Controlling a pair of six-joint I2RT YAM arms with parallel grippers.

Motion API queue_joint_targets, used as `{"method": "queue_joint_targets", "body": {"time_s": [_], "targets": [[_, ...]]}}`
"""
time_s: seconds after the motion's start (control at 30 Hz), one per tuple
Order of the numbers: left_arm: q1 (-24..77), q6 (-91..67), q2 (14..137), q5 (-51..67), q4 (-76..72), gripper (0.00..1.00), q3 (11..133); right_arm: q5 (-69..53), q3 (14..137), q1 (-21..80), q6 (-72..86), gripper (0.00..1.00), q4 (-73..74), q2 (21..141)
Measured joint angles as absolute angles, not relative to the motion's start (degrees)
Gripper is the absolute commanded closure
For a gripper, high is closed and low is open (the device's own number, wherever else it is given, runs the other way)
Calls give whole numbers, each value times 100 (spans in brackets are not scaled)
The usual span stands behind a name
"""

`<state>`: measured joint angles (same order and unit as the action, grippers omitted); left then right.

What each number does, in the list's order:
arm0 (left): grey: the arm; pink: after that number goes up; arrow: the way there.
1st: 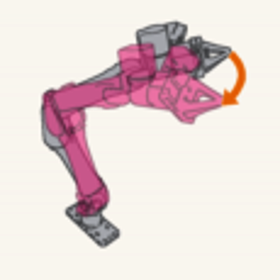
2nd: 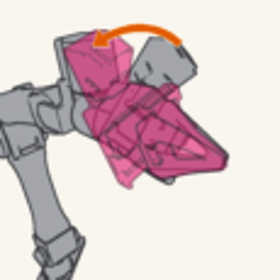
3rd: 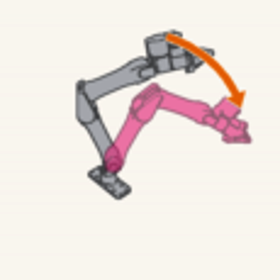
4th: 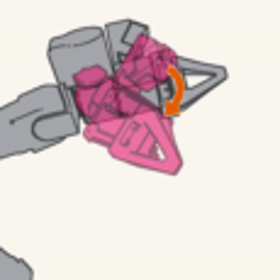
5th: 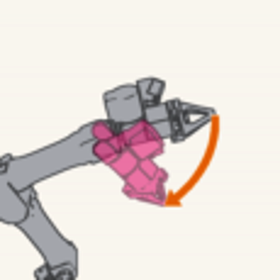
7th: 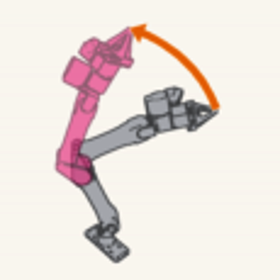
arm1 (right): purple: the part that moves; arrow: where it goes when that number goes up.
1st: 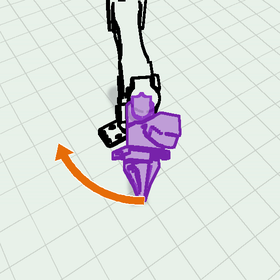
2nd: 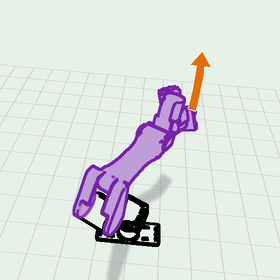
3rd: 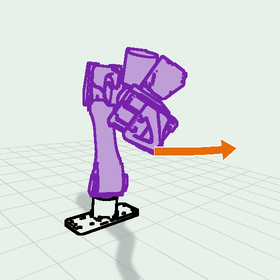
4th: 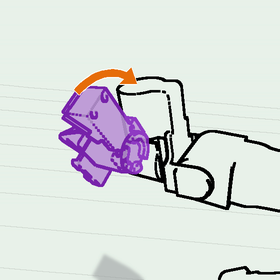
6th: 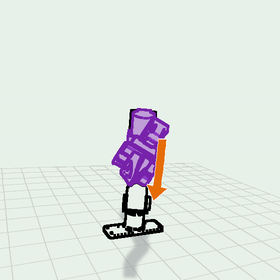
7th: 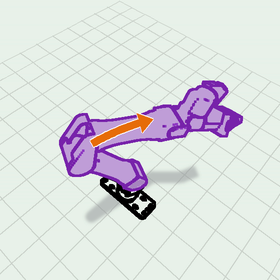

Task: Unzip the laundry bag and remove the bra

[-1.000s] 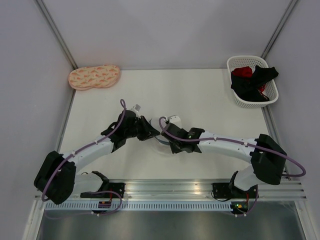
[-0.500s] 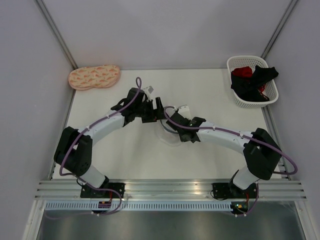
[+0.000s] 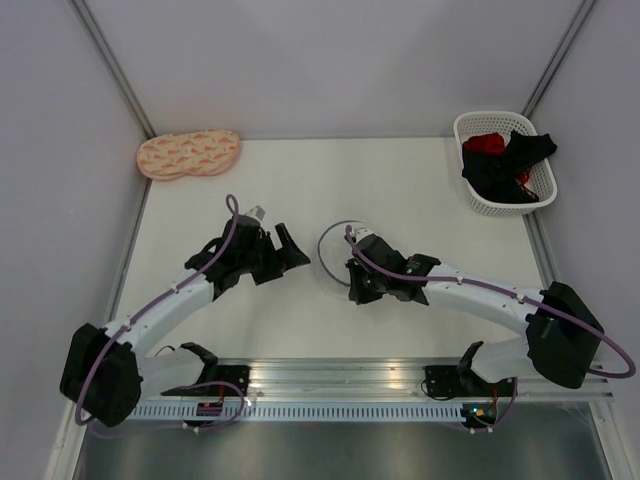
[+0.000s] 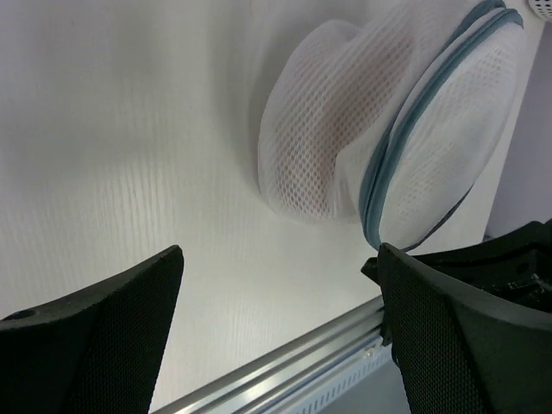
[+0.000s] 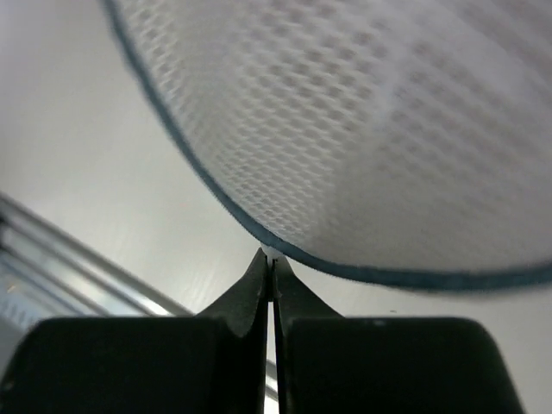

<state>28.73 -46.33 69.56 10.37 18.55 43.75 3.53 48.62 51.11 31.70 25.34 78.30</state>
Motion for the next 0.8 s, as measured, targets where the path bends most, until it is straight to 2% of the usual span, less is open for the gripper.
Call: {"method": "queue_joint_targets", "body": {"time_s": [0.13,0.23,0.63,0.73,0.8], "targets": [[2877,-5439,5817,1264,1500,3,3350,-762,4768,5218,3197,99,1806,7793],[2934,-5953,5474,1446,1164,2,2906,-1223,4786,5328,3214,100,1396,7822],[3334,-6713,6184,1667,-869,4,2689,-1739,4998,5566,3210,100,1033,8184],[3409,-6672,6641,1879,-1164,11,2790,-1739,4998,5566,3197,100,1035,8184],[3463,-6543,7039,2069,-1236,21,2993,-1737,4998,5566,3179,100,1044,8182]]}}
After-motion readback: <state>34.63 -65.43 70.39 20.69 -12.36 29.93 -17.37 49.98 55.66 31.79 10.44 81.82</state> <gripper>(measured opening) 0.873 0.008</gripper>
